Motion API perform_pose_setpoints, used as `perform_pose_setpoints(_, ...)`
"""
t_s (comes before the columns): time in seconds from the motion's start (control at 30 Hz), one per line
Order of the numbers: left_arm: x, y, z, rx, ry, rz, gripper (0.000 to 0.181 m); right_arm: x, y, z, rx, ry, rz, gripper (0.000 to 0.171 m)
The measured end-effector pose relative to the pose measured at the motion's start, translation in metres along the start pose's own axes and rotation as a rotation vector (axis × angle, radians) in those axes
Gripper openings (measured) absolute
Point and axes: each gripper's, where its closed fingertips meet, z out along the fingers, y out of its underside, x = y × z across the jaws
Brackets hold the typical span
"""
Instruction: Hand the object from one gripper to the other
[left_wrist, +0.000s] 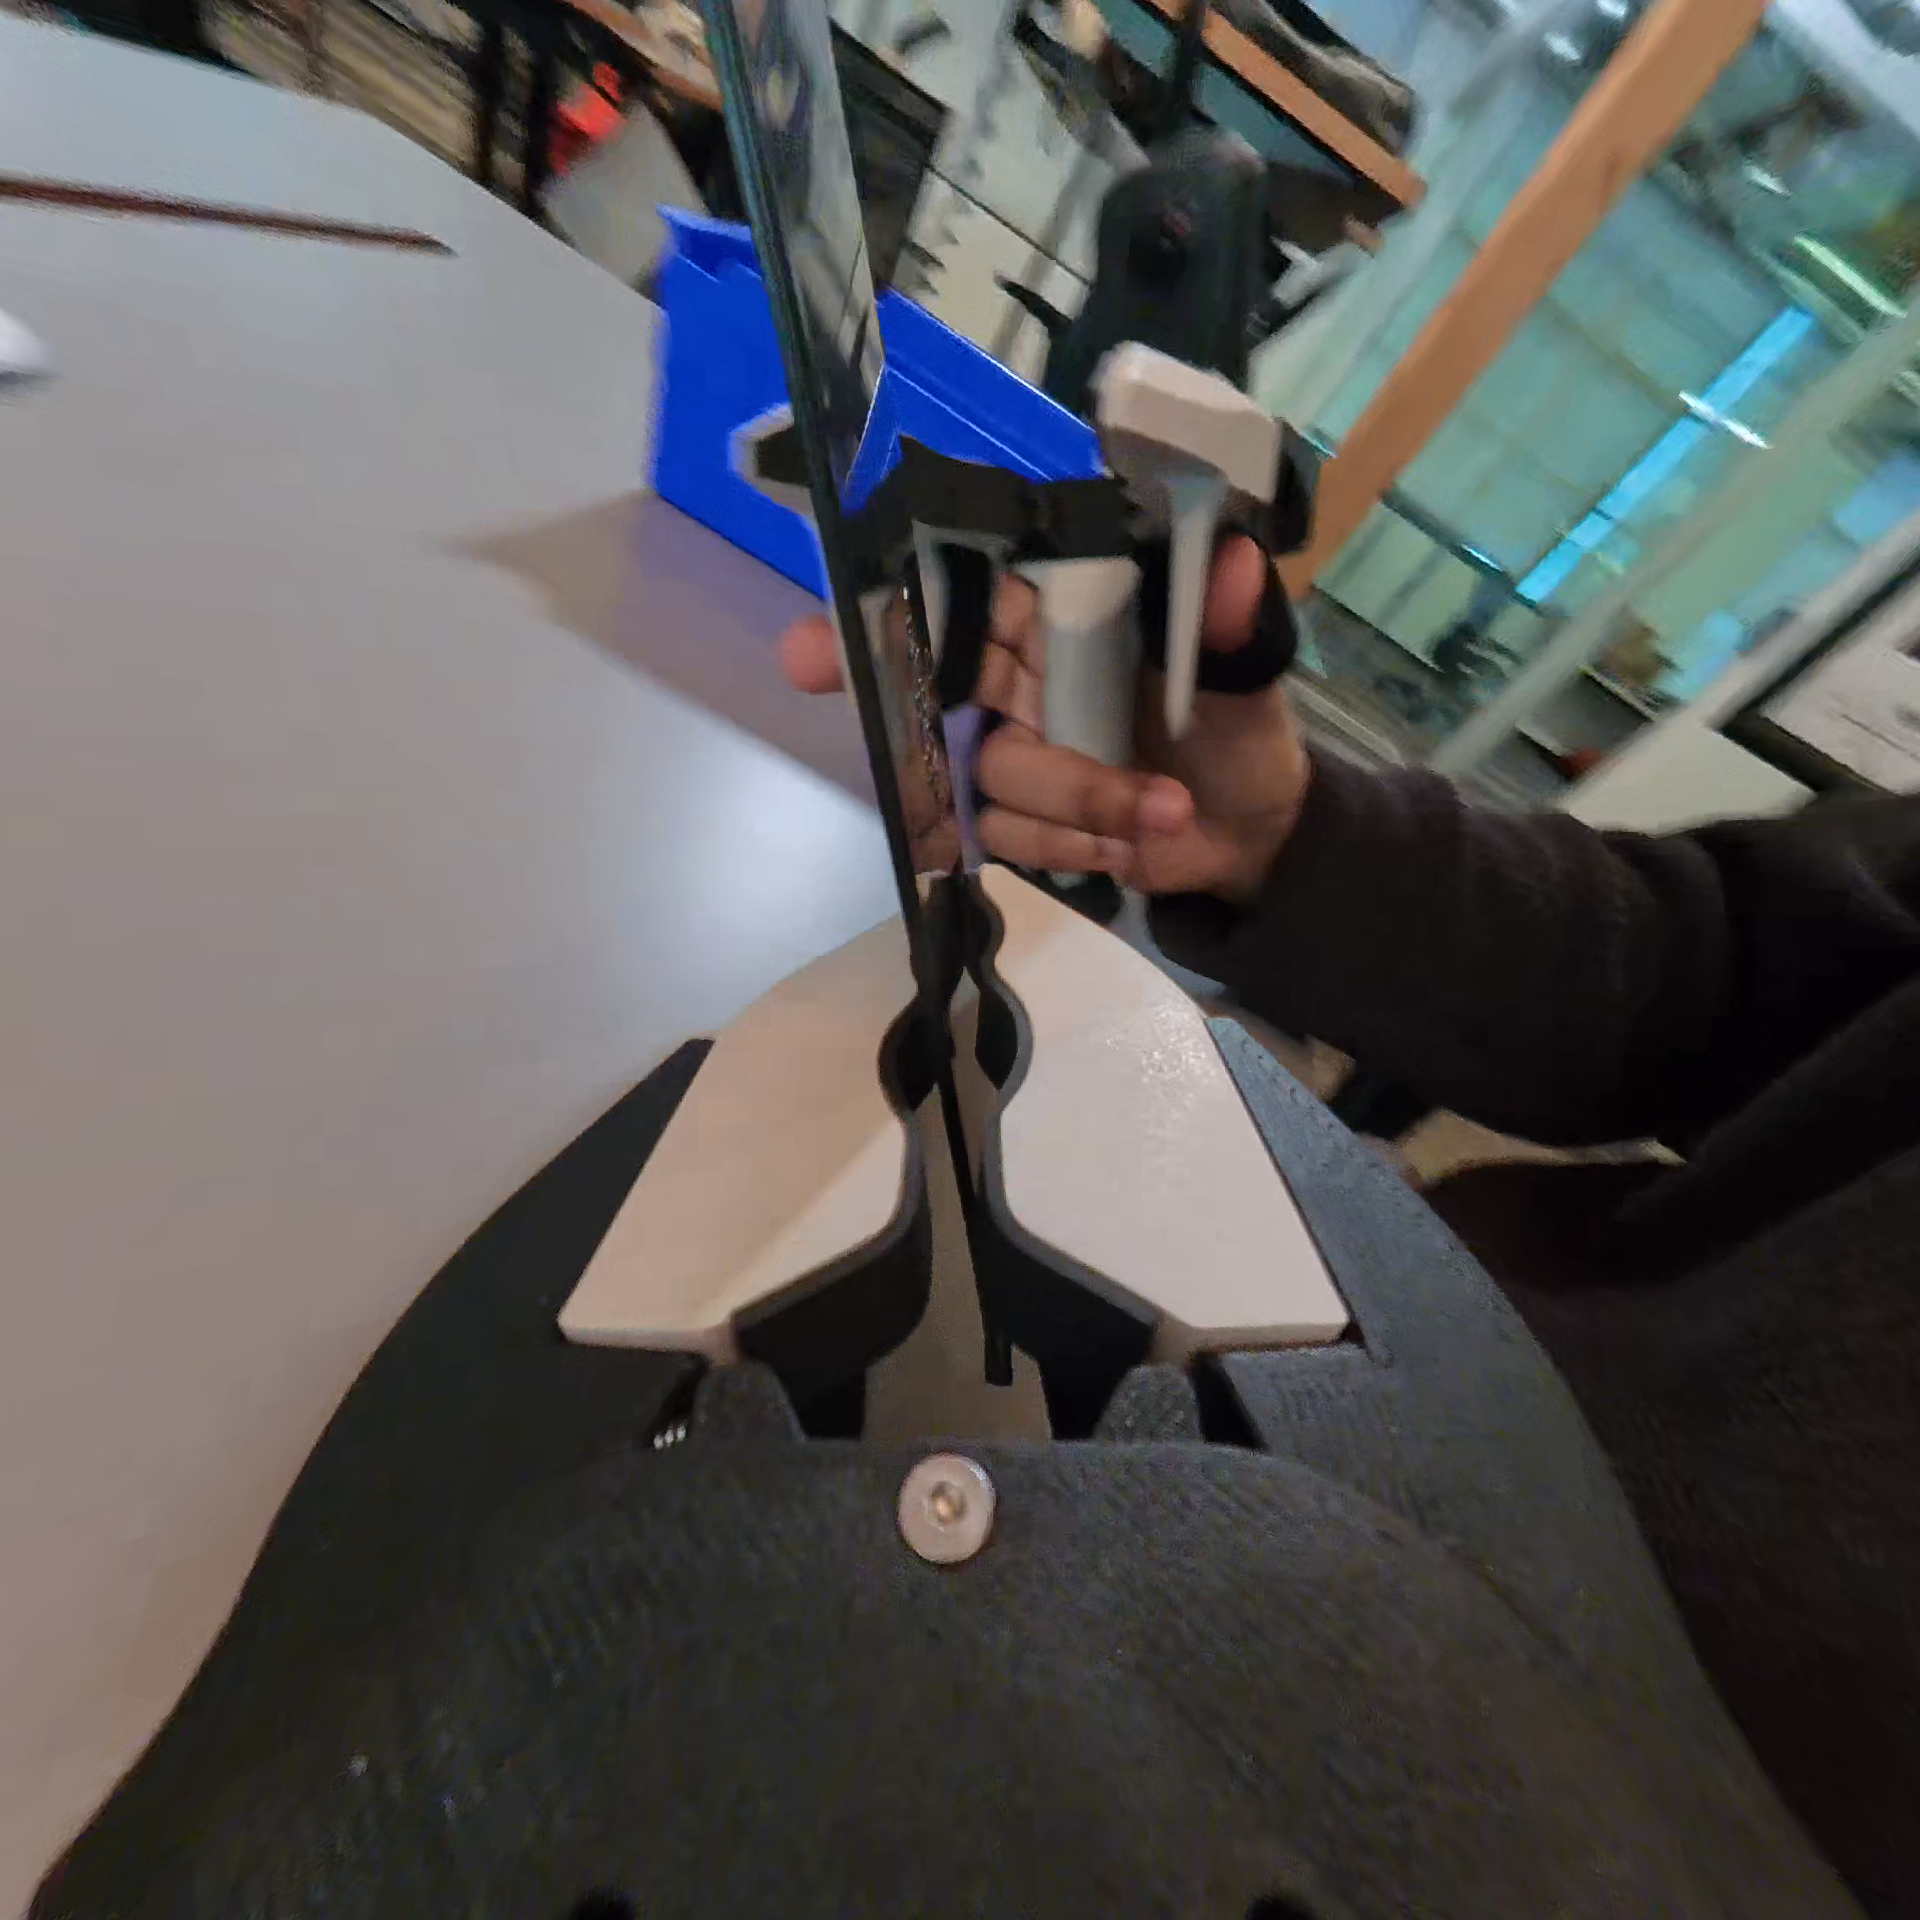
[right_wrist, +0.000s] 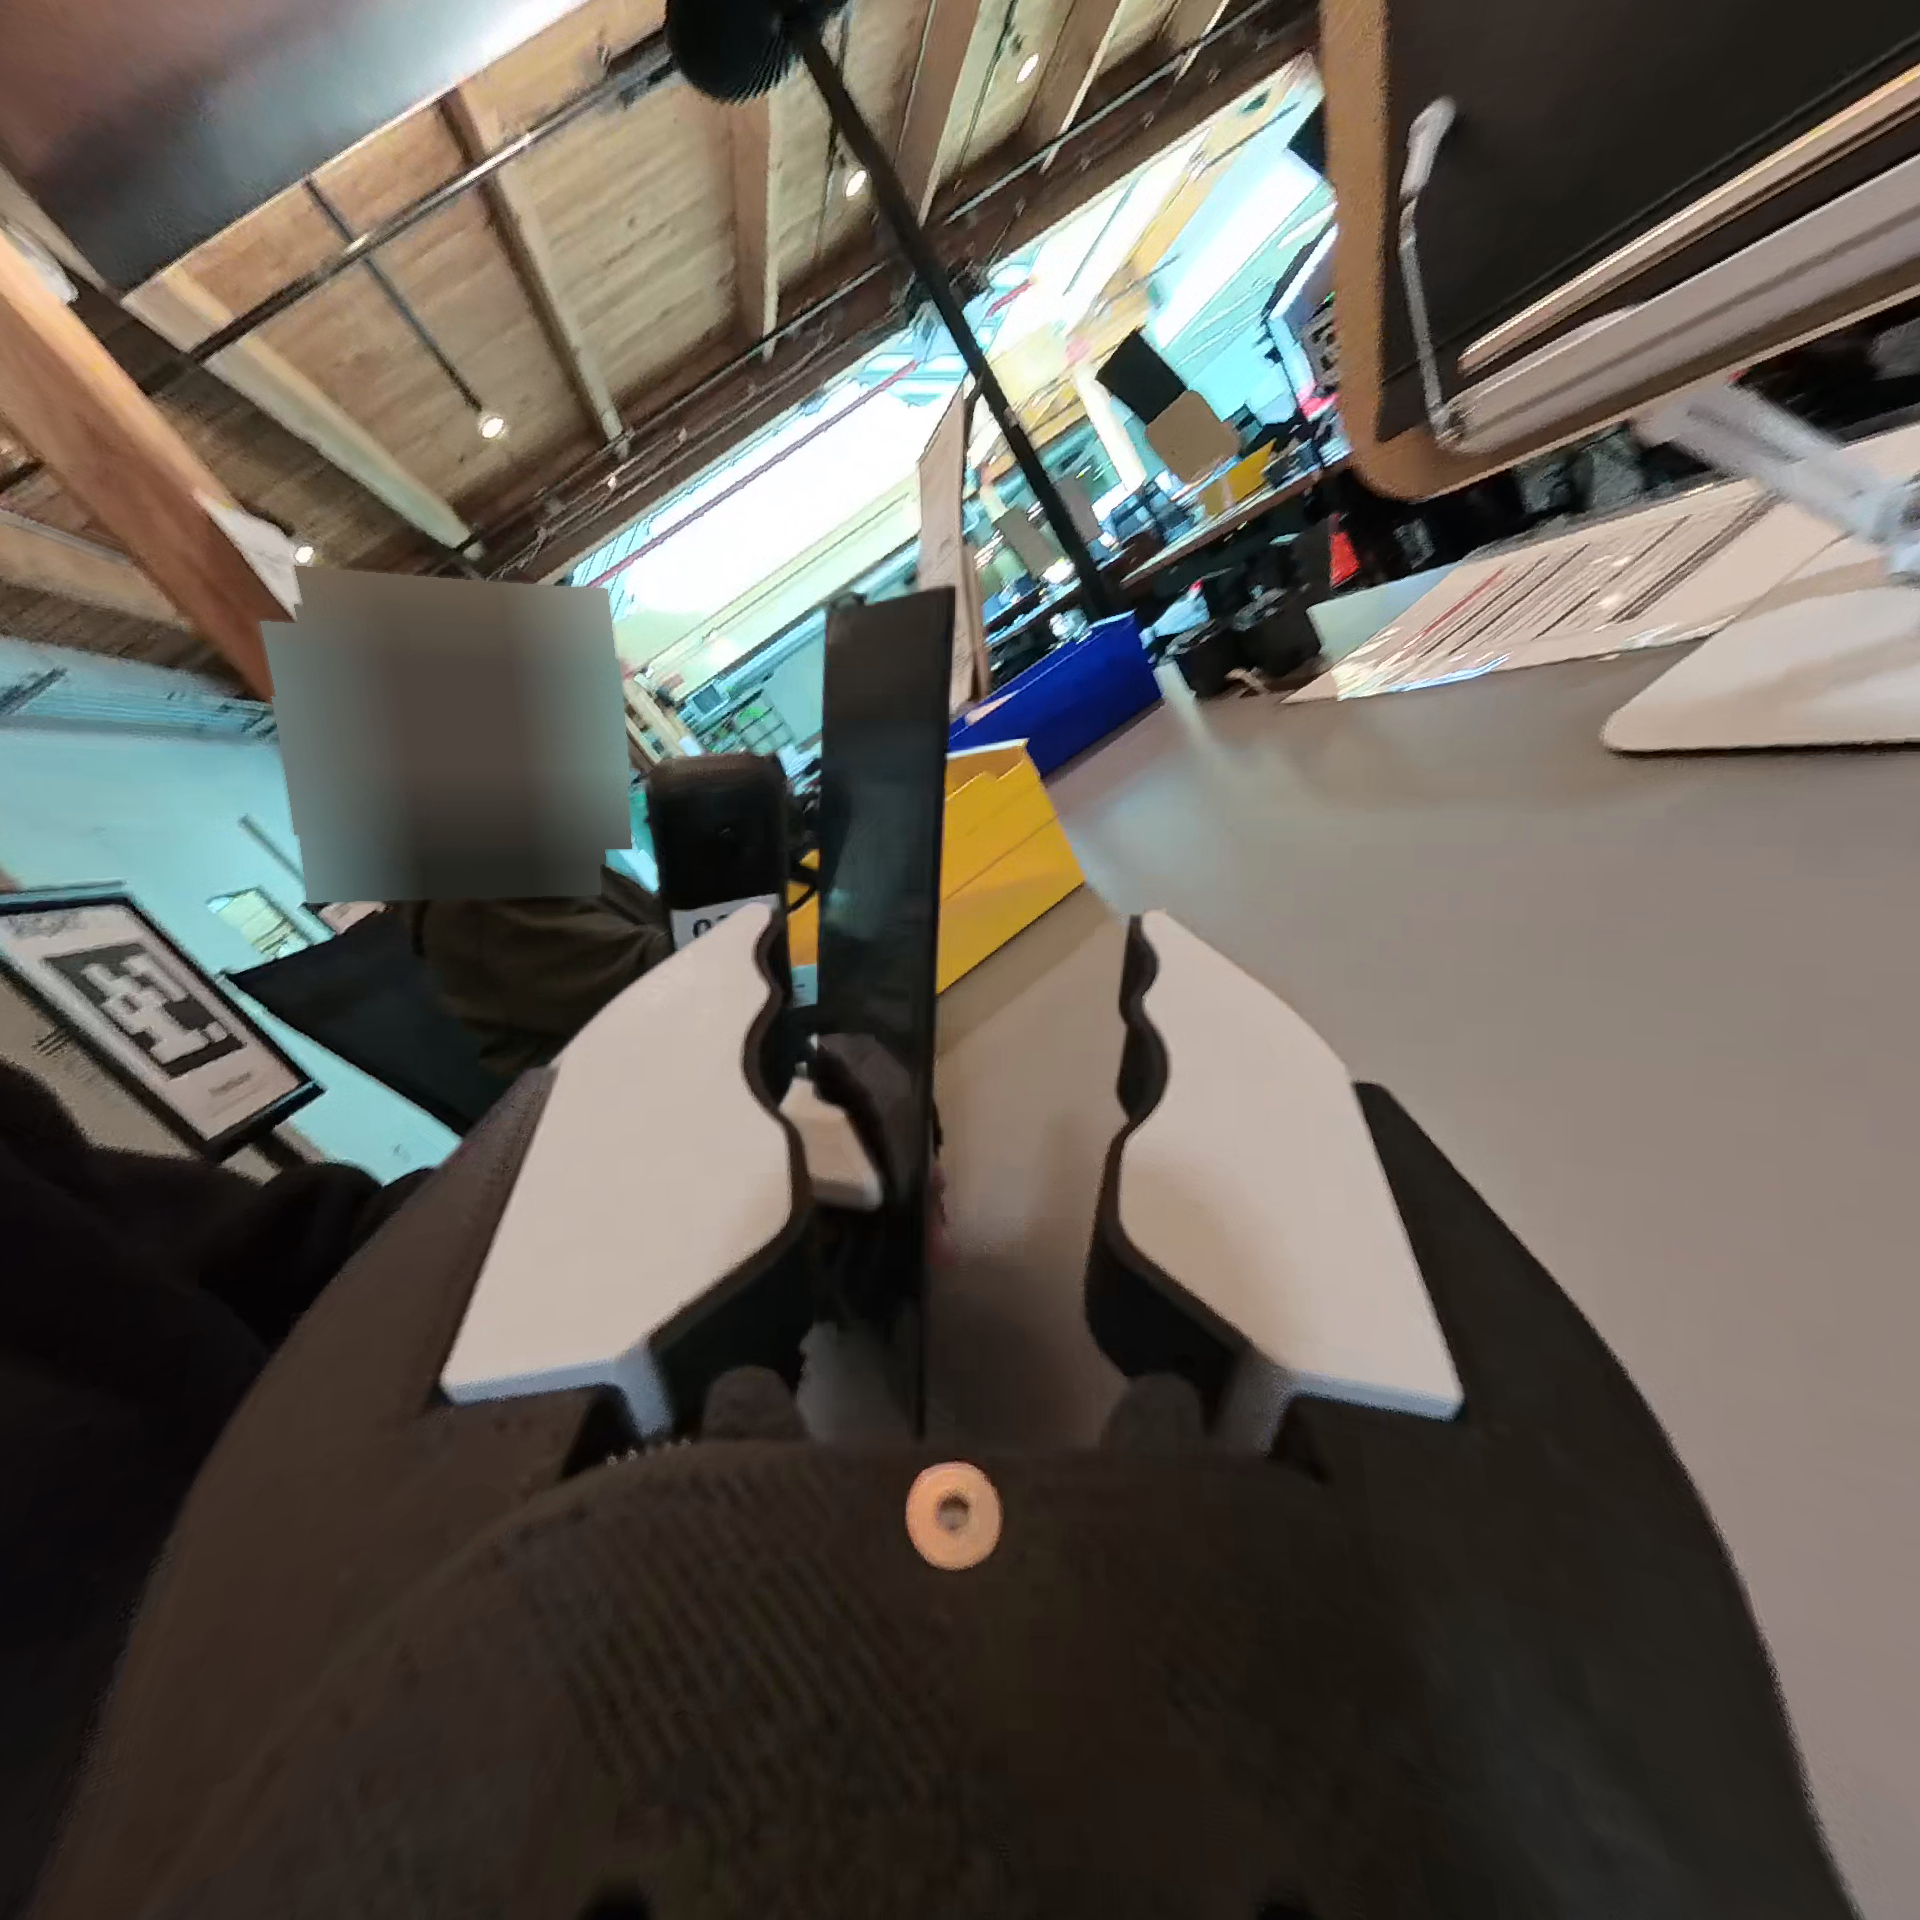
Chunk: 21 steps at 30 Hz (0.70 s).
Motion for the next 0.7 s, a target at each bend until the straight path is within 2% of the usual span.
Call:
perform_pose_setpoints(0.07, -0.027, -0.011, -0.012, 0.061, -0.197, 0.045, 0.006, 0.007, -0.007, -0.005, 0.045, 0.053, -0.014, 0.063)
perform_pose_setpoints(0.17, -0.061, -0.018, -0.035, 0.054, -0.506, 0.158, 0.005, 0.015, -0.012, -0.009, 0.069, 0.142, -0.084, 0.064)
perform_pose_setpoints(0.23, -0.068, -0.020, -0.042, 0.022, -0.612, 0.234, 0.005, 0.015, -0.009, -0.007, 0.049, 0.209, -0.175, 0.066)
perform_pose_setpoints(0.33, -0.064, -0.014, -0.035, -0.031, -0.658, 0.311, 0.007, 0.018, 0.008, 0.002, -0.041, 0.363, -0.346, 0.079)
perform_pose_setpoints(0.4, -0.058, -0.010, -0.028, -0.071, -0.673, 0.387, 0.006, 0.009, 0.018, 0.011, -0.058, 0.379, -0.403, 0.092)
perform_pose_setpoints(0.5, -0.049, -0.007, -0.019, -0.108, -0.696, 0.492, 0.005, -0.005, 0.027, 0.022, -0.031, 0.371, -0.382, 0.105)
perform_pose_setpoints(0.57, -0.043, -0.005, -0.013, -0.123, -0.697, 0.533, 0.005, -0.011, 0.028, 0.024, 0.003, 0.370, -0.342, 0.108)
perform_pose_setpoints(0.7, -0.031, 0.003, 0.000, -0.157, -0.676, 0.597, 0.006, -0.013, 0.029, 0.026, 0.023, 0.374, -0.306, 0.102)
